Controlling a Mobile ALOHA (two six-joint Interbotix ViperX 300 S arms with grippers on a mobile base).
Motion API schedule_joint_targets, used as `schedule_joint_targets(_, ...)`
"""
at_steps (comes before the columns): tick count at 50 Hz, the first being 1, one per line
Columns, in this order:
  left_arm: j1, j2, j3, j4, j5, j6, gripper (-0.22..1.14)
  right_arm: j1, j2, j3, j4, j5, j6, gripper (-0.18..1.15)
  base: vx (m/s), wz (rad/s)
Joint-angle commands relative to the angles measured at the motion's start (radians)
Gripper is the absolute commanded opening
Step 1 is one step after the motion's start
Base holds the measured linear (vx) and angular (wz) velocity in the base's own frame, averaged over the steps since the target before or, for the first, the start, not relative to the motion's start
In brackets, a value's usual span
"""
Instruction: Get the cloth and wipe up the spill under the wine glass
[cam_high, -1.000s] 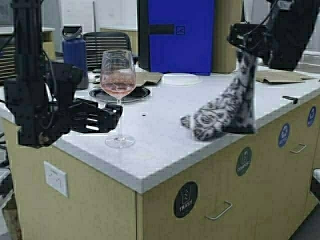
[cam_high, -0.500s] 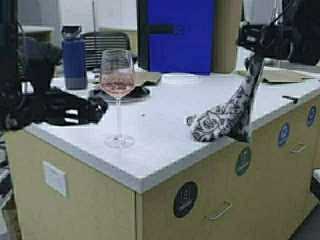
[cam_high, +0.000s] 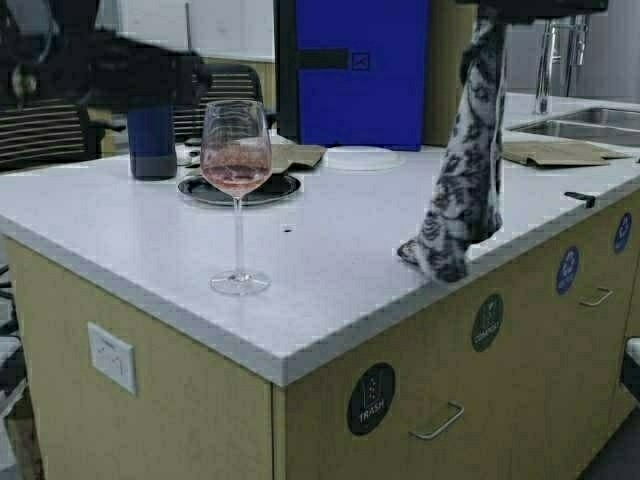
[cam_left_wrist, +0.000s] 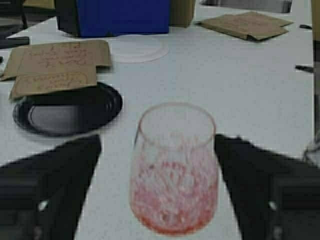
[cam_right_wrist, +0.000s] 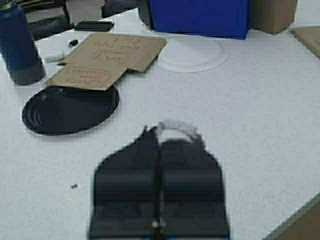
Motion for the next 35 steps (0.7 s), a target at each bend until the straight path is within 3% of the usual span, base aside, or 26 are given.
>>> schedule_joint_targets(1,-0.003,-0.16,-0.097,-0.002,0.207,-0.002,1.0,-0.002,-0.064,-0.058,-0.003,0.078,-0.005,0.07,0.0,0.0)
schedule_joint_targets(21,-0.003,-0.396,-0.319,-0.002,0.575,0.0,1.0,-0.002,-0.199,-0.202,-0.023,0.321,-0.008,0.07,0.0,0.0)
schedule_joint_targets(35,-0.002,-0.468,-0.368,0.003,0.64,0.005,1.0,-0.002,-0.281,-0.253,-0.029,0.41,-0.006,0.07,0.0,0.0)
